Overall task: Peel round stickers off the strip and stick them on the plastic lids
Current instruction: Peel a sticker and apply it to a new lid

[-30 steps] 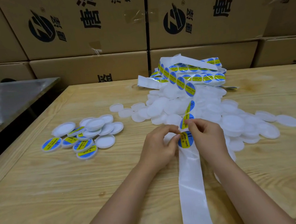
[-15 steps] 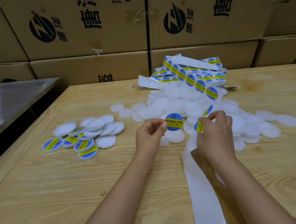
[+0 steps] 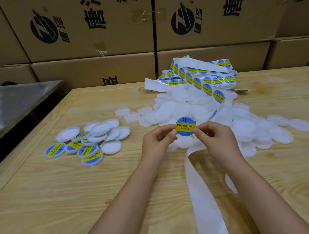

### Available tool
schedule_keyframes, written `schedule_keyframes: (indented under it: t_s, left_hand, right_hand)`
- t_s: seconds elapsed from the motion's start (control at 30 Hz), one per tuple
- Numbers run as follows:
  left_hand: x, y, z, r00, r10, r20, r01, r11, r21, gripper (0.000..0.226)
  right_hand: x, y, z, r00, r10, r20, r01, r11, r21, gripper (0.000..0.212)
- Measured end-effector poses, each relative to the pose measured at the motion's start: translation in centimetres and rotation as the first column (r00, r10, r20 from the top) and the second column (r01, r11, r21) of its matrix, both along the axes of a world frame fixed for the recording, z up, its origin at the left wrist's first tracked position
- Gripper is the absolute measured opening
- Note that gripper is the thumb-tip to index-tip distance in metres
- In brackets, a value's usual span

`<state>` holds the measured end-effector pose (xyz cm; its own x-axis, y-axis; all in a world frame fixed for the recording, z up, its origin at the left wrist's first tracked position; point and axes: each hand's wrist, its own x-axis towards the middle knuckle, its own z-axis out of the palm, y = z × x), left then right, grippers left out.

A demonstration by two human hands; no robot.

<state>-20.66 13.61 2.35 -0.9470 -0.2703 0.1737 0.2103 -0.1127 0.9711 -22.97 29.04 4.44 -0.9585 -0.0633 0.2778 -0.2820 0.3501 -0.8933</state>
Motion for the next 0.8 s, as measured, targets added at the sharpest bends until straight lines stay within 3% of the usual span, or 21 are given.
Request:
schedule_keyframes:
  t_s: [0.07,0.1,0.13,0.2,0.23,0.37,0.43,0.63,0.8]
  left_hand:
    - [0.0,0.1,-0.1,1.0,0.019,0.006,-0.019,1.0,0.0,0.032]
    - [-0.1,0.0,-0.2,0.998,0.067,0.017,-0.066,0.996,-0.063,0.043]
    - [-0.3,-0.4,-0.4,0.99,0.138,0.021,-0.13,0.966,-0.224,0.052]
    - [-0.7,-1.3,-1.1,0.968,0.252,0.007,-0.191,0.748,-0.635,0.066]
    - [-0.7,-1.8,-1.3,0.959,0.283,0.016,-0.178,0.644,-0.744,0.073]
    - [-0.8,-2.4,-1.6,0.966,0.235,0.109,-0.039,0.545,-0.837,0.081]
    - [-0.8,-2.4,-1.7,0.974,0.209,0.093,-0.046,0.577,-0.815,0.076]
    - [-0.4,-1.8,-0.6,0.971,0.237,-0.03,-0.213,0.802,-0.557,0.066]
    - [0.5,-0.1,0.5,0.997,0.069,-0.031,-0.075,0.963,-0.259,0.064]
  right_hand:
    - [0.0,0.0,0.1,1.0,-0.018,-0.01,0.018,0.999,-0.051,0.019]
    - [-0.1,0.0,0.1,0.999,-0.032,-0.014,0.031,0.997,-0.074,0.019]
    - [-0.2,0.1,0.1,0.999,-0.045,-0.016,0.044,0.995,-0.086,0.019]
    - [-0.3,0.1,0.0,0.997,-0.069,-0.016,0.067,0.994,-0.089,0.019]
    - [-0.3,0.1,0.0,0.997,-0.078,-0.02,0.076,0.993,-0.091,0.019]
    - [-0.1,0.0,0.1,0.994,-0.094,-0.057,0.088,0.992,-0.096,0.019]
    - [0.0,0.0,0.1,0.994,-0.094,-0.064,0.087,0.991,-0.102,0.018]
    - [0.1,-0.4,-0.1,0.995,-0.066,-0.08,0.057,0.993,-0.108,0.013]
    - [0.5,-1.0,-0.4,0.999,0.0,-0.033,0.0,1.0,-0.009,0.036]
